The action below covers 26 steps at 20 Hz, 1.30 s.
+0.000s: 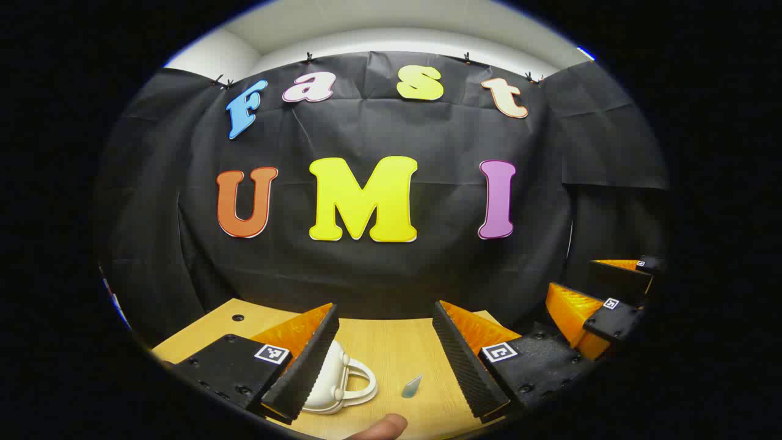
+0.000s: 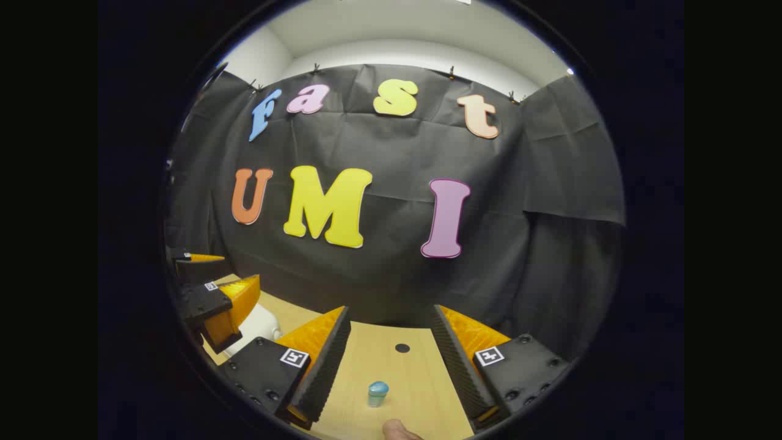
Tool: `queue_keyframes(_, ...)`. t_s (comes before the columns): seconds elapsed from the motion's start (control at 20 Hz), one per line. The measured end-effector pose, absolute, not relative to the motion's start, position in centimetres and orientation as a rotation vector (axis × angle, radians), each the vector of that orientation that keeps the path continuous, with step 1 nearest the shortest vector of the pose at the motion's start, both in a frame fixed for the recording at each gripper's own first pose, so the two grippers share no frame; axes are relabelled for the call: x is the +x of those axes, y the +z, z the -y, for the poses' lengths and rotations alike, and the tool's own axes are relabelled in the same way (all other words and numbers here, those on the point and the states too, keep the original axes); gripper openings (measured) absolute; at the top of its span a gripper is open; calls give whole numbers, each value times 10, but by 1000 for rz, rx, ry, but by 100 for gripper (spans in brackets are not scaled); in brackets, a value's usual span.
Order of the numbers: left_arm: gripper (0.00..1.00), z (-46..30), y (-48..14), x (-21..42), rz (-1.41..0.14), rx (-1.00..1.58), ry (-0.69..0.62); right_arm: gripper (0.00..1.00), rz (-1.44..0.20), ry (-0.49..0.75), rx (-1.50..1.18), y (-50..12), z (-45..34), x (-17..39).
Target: First open the suitcase, pack the skin care products into it, and then close the suitcase.
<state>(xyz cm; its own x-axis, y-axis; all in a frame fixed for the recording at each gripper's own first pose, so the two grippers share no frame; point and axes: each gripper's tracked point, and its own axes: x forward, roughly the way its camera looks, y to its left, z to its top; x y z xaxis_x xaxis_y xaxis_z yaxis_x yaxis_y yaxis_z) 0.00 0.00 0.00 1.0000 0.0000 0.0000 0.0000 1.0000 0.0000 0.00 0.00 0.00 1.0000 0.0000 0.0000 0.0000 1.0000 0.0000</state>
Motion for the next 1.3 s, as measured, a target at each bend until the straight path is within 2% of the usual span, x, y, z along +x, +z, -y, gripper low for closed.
queue_keyframes(1.3,98,-7,-9,-21,-22,-19,26,80,-18,0,26,-6,3,-14)
